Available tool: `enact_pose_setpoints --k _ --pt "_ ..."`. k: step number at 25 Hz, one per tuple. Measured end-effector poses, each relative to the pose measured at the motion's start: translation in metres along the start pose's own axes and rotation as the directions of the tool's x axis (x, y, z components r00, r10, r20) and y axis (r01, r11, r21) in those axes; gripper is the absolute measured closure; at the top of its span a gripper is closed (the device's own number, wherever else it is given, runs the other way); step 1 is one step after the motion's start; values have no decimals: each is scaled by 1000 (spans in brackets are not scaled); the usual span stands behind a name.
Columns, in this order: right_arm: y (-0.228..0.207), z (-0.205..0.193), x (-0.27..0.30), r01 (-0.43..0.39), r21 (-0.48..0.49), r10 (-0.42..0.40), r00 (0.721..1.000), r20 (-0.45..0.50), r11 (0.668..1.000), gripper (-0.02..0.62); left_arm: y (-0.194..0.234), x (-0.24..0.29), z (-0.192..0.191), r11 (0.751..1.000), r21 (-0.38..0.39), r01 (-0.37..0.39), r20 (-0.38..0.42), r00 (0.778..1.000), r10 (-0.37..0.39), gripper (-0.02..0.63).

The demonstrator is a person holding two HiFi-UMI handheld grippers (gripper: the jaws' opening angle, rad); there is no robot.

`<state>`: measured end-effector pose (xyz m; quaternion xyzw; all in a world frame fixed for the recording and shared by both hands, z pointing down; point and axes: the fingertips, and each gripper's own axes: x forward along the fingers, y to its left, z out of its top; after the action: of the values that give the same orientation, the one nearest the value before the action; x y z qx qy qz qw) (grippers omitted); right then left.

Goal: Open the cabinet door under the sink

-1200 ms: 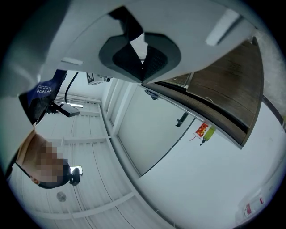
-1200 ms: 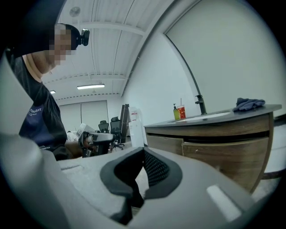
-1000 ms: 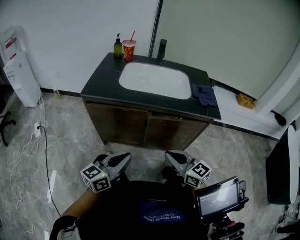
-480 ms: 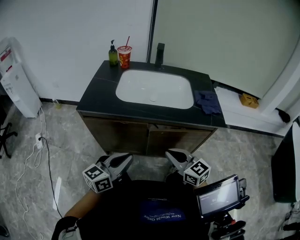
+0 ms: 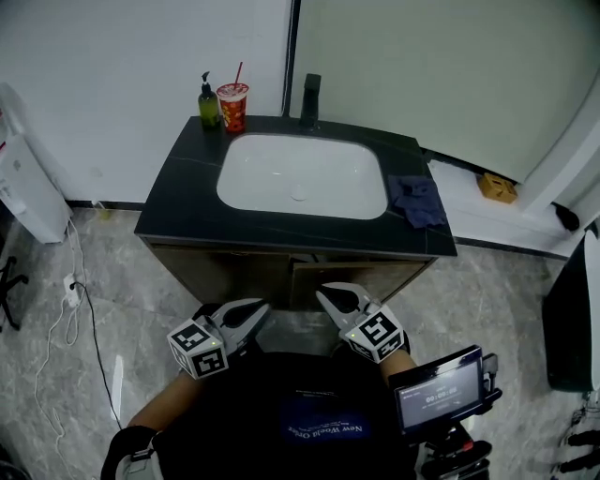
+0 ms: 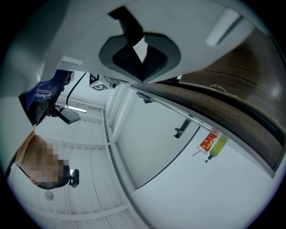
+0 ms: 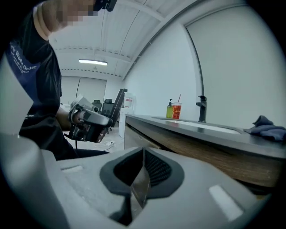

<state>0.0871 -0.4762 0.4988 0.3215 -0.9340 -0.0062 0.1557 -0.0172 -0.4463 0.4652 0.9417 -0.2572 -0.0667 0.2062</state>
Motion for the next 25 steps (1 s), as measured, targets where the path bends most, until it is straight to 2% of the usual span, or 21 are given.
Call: enact_pose_setpoints --k 2,4,7,11,16,20,25 --pt "1 -5 8 -21 -28 20 999 -35 999 506 -1 7 0 1000 0 15 -8 1000 -15 600" --pt "-1 -10 18 -29 -86 22 997 -77 996 479 -2 11 1 1000 -2 20 -11 1000 -20 600" --pt "-6 -17 35 -13 -221 -20 989 -146 975 451 -2 9 -3 1000 -3 18 -14 1000 -18 600" --pt "-12 -28 63 -18 -365 -72 970 -233 931 434 7 -6 -5 1000 -7 -19 -2 1000 19 600" --pt "-24 -45 89 -35 -523 -163 930 -329 852 417 14 -19 0 999 -12 -50 11 999 50 600" --pt "-25 -59 99 -101 -534 -152 900 -409 839 417 15 -19 -1 999 -12 -44 11 999 44 600" --pt "-27 -54 98 -84 -485 -136 906 -401 870 445 14 -17 0 999 -15 -31 11 999 31 600"
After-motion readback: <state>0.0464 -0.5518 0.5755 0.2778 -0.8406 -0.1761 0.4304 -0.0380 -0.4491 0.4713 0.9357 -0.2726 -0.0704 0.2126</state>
